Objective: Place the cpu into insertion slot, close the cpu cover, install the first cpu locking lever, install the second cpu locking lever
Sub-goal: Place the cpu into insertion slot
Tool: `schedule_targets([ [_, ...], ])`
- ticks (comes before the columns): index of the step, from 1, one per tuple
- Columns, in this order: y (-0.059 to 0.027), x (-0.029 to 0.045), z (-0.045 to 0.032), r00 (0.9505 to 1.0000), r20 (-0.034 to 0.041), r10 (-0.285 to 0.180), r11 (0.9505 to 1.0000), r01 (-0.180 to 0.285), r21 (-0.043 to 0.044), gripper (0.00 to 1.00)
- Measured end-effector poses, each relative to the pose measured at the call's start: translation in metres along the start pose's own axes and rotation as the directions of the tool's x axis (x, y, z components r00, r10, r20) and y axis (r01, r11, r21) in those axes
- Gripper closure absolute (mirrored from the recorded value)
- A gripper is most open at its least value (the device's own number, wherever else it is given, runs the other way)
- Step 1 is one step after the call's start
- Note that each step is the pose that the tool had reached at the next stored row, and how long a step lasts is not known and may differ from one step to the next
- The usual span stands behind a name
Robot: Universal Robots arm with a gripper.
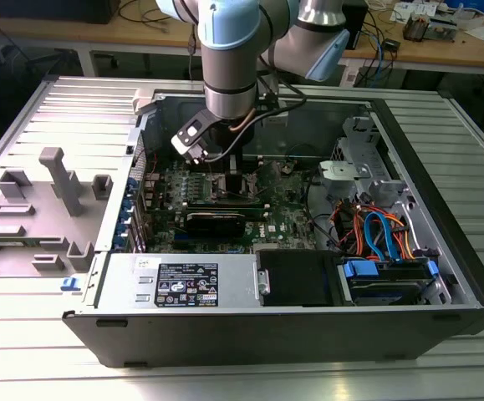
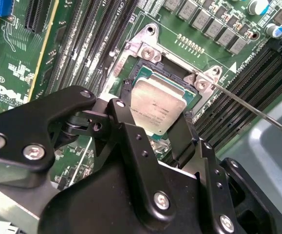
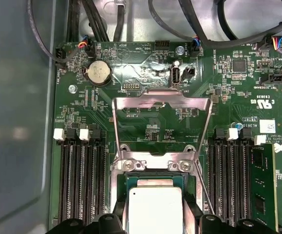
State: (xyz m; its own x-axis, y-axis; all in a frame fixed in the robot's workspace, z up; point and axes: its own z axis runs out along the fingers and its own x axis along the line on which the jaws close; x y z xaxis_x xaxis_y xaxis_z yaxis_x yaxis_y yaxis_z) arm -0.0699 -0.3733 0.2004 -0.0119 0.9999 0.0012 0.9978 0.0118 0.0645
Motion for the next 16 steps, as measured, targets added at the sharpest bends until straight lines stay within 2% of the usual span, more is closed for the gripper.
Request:
schedule_targets([
  [2, 0.0000, 0.0000, 0.0011, 1.0000, 0.0026, 0.000, 1.0000, 0.000, -0.0001, 0.45],
  [16, -0.0002, 0.0000, 0.0024, 0.9999, 0.0034, 0.011, 0.9999, -0.011, -0.0002, 0.45],
])
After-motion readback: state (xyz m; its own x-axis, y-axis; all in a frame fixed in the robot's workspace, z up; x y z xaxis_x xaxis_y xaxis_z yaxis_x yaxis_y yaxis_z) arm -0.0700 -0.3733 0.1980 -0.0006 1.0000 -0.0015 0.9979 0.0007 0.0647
